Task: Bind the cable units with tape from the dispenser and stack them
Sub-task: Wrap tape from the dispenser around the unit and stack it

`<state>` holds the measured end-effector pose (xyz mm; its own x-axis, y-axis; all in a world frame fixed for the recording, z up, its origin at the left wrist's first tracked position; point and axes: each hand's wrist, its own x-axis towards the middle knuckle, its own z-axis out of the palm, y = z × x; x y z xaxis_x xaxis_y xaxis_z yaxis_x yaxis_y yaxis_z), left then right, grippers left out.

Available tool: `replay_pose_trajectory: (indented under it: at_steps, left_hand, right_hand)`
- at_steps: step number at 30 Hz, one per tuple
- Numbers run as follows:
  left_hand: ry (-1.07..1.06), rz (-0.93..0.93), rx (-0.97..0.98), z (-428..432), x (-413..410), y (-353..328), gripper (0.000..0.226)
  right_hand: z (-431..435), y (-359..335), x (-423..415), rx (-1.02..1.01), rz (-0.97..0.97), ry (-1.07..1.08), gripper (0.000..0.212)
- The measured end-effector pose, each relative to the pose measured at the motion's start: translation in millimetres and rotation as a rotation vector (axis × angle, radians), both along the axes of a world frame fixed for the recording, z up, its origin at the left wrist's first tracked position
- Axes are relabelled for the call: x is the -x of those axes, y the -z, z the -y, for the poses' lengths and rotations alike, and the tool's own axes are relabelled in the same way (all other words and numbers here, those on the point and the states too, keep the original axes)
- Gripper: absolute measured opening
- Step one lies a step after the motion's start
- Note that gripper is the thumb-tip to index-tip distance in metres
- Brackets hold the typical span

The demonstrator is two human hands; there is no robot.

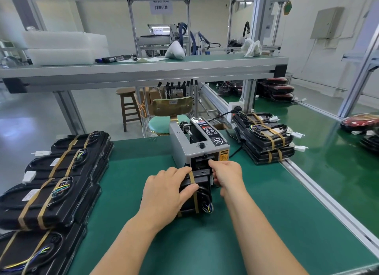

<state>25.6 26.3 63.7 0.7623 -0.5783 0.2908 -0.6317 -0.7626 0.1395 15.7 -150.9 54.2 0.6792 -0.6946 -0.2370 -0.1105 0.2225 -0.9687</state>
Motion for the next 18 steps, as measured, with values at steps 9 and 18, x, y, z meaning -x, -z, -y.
replay_pose_trajectory:
  at_steps: [9, 18]
  left_hand:
    - [0.011, 0.025, 0.039, -1, 4, -1, 0.054]
    - [0.169, -0.034, 0.251, 7, 6, 0, 0.043]
  right_hand:
    - [-7, 0, -7, 0.042, -0.037, 0.04, 0.006]
    - [-8, -9, 23, -0.202, 0.146, -0.002, 0.017]
